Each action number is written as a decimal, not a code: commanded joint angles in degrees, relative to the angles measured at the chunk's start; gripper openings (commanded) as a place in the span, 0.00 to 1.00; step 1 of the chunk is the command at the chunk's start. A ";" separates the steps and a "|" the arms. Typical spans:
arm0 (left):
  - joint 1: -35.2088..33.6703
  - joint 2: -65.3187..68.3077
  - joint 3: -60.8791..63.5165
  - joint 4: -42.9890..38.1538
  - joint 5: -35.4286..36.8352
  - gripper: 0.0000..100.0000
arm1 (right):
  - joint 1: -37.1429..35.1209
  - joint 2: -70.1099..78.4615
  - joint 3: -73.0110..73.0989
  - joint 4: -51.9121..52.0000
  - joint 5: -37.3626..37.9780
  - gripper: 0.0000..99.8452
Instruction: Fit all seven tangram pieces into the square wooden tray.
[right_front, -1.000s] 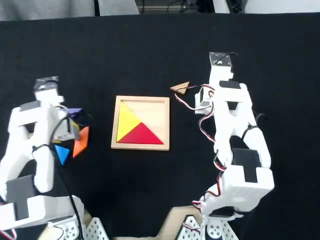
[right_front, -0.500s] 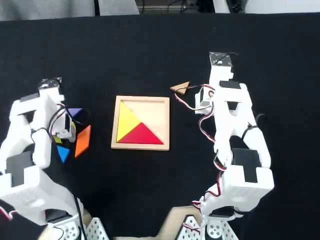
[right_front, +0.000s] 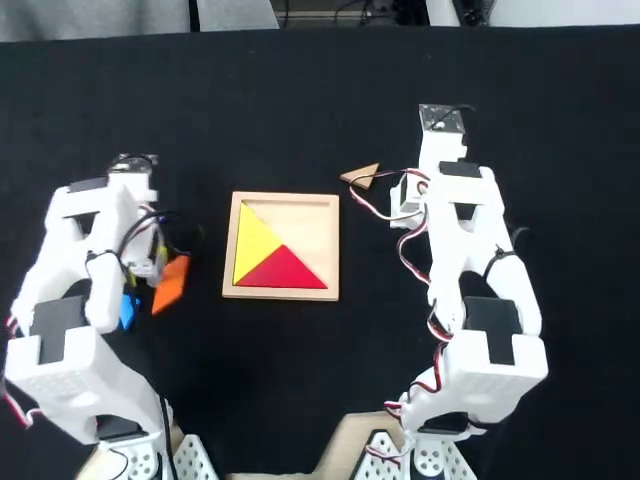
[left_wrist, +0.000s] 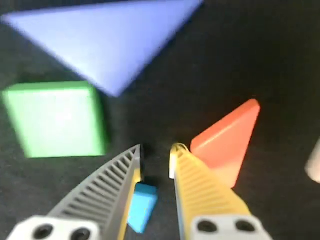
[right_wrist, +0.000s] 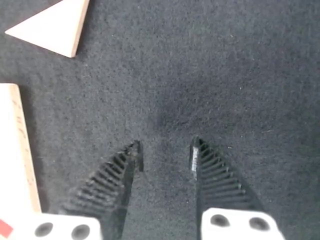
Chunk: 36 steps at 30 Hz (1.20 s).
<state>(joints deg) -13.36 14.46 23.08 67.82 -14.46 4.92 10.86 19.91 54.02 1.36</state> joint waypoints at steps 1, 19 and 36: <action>6.37 -0.09 1.01 2.99 0.70 0.11 | -0.88 -3.47 -0.04 -0.44 0.53 0.17; 27.47 -10.11 -1.19 10.37 9.32 0.11 | -0.79 -3.47 -0.04 -0.44 0.53 0.17; 24.40 -46.51 18.77 10.46 10.99 0.25 | -0.79 -3.56 -0.04 -0.35 0.53 0.17</action>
<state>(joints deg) 13.10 -26.15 38.90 78.81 -1.89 4.92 10.86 19.91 54.02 1.36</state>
